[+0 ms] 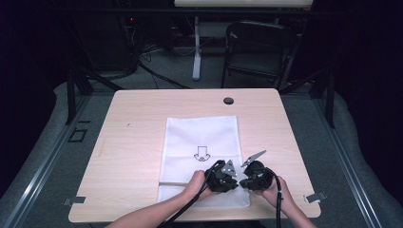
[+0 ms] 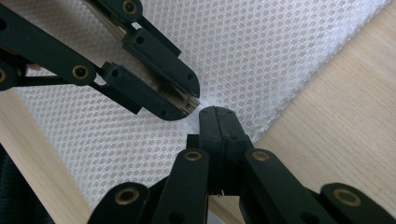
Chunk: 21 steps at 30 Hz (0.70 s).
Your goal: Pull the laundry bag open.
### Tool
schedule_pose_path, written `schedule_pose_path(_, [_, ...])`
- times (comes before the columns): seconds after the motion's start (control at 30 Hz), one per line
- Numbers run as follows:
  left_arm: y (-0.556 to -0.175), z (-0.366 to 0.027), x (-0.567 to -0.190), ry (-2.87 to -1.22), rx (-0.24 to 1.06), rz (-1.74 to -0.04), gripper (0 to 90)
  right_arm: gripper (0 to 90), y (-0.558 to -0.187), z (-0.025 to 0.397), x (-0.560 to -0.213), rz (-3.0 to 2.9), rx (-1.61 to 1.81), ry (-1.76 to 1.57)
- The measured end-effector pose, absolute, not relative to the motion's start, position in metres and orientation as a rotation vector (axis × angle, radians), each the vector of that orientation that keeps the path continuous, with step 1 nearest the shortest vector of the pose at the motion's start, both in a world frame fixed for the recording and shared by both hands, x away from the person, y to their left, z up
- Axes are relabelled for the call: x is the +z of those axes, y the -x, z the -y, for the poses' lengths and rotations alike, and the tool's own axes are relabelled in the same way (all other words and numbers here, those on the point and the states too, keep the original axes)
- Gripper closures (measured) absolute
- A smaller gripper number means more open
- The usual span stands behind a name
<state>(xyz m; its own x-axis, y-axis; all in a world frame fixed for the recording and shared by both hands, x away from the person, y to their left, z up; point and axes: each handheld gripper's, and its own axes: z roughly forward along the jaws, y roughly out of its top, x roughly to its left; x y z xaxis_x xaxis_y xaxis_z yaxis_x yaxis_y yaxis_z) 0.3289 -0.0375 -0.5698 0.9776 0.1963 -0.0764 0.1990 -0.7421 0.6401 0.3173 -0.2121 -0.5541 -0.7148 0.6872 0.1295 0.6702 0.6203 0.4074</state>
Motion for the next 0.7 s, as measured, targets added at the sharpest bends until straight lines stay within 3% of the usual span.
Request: schedule_pose_path(0.7, [-0.3311,0.0337,-0.5691,-2.411,-0.043,-0.276,81.6,90.0,-0.3179,0.2114,-0.5558,-2.777,0.718,-1.238])
